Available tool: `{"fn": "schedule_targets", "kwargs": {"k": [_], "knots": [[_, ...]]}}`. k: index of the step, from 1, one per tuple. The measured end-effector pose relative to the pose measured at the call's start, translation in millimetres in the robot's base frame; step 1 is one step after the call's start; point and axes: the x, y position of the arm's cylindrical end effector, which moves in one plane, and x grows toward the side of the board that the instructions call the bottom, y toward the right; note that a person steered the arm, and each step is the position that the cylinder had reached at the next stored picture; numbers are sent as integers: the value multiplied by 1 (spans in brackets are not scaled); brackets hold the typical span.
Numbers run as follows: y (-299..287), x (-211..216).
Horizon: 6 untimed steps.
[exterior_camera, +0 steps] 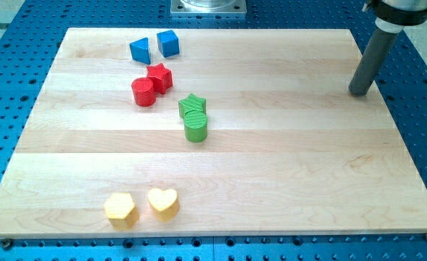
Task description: Slide the blue blocks to the top center of the board
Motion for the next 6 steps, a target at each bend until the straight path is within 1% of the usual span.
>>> {"fn": "schedule_targets", "kwargs": {"k": [2, 6], "knots": [[-1, -18], [-4, -67]]}}
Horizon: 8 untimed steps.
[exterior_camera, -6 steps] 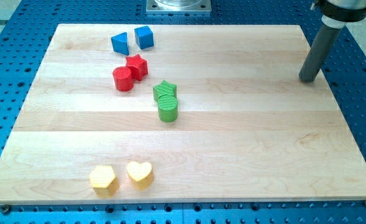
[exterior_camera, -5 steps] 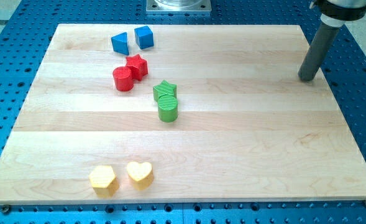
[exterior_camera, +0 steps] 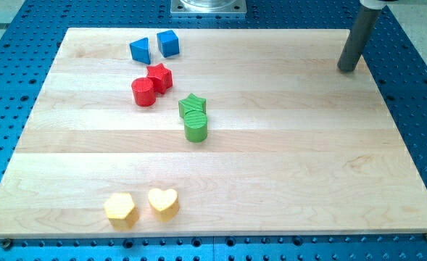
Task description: Slide the blue blocks to the top center of the board
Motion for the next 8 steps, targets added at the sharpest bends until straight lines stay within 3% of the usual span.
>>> {"fn": "schedule_targets", "kwargs": {"k": [3, 5, 8], "knots": [[-101, -24], [-219, -74], [-377, -19]]}}
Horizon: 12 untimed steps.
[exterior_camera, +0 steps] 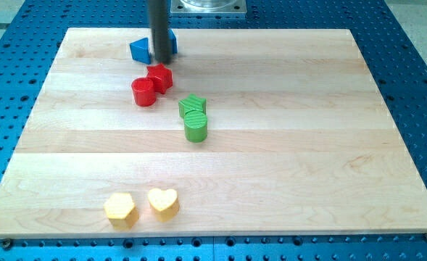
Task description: Slide the blue blocks to the top center of the board
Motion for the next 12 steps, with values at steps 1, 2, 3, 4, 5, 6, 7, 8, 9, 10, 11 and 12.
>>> {"fn": "schedule_targets", "kwargs": {"k": [1, 2, 3, 4, 5, 6, 7, 8, 9, 10, 11, 12], "knots": [[-68, 6], [-154, 8], [-179, -2], [-140, -24], [-68, -25], [5, -25], [49, -25], [64, -26], [63, -44], [62, -65], [73, -80], [67, -92]]}}
